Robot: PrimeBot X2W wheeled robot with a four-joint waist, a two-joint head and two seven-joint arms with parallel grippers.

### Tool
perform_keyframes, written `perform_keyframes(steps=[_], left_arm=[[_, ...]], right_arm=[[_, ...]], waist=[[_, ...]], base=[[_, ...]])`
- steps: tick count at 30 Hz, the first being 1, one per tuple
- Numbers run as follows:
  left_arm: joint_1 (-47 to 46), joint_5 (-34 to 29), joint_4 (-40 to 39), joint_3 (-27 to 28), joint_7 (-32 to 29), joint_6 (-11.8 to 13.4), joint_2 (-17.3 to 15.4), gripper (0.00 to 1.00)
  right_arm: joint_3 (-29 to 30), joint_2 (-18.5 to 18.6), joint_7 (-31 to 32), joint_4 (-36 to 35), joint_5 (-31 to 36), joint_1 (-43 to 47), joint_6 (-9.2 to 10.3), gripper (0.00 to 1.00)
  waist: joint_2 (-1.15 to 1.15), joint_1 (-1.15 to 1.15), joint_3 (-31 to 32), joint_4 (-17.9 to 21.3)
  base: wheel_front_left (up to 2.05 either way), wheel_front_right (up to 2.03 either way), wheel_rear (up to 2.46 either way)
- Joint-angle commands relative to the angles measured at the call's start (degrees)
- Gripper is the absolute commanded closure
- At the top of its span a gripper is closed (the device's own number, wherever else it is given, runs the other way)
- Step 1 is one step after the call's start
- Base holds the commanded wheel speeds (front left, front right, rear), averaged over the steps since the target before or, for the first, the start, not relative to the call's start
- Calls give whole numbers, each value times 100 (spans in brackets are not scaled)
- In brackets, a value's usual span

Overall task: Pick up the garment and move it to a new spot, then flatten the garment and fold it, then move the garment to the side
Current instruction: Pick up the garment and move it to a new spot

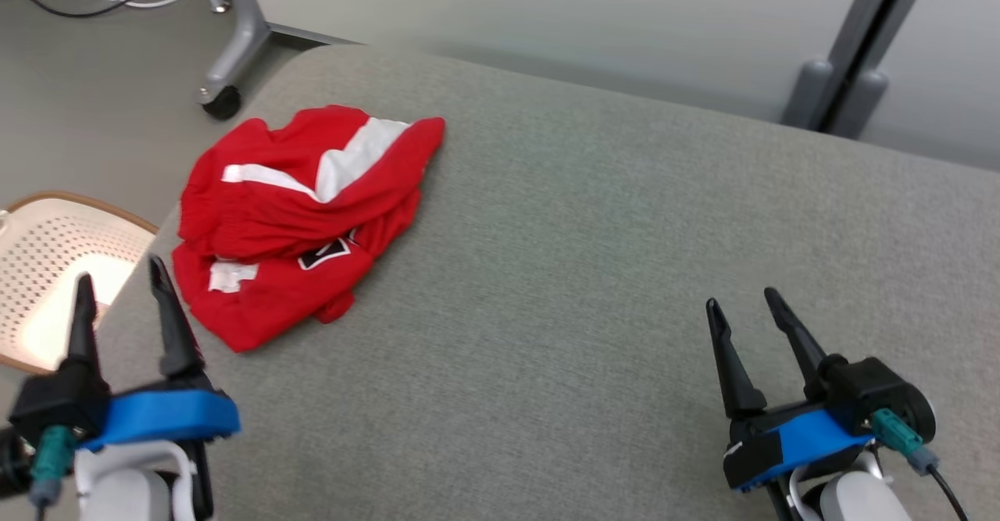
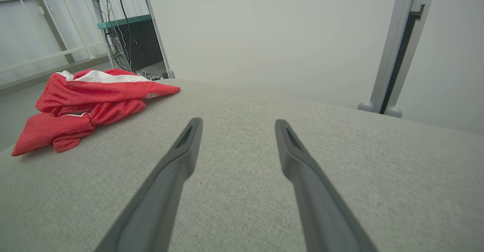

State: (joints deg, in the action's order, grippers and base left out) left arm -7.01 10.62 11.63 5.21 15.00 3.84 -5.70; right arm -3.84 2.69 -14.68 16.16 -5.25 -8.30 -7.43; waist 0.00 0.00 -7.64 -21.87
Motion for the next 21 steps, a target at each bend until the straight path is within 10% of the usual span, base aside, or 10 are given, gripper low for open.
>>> perform_keyframes(steps=[1,21], left_arm=[[-285,32,-9,82,28,-61,-142,0],[-2501,444,1480,381,-857,-457,-1246,0]], right_arm=[[48,35,33,-90,99,-125,-11,0],[275,32,333,-1105,454,-713,-7,0]], waist=[[0,0,-102,101],[0,0,-1622,1113]], base=[[0,0,0],[0,0,0]])
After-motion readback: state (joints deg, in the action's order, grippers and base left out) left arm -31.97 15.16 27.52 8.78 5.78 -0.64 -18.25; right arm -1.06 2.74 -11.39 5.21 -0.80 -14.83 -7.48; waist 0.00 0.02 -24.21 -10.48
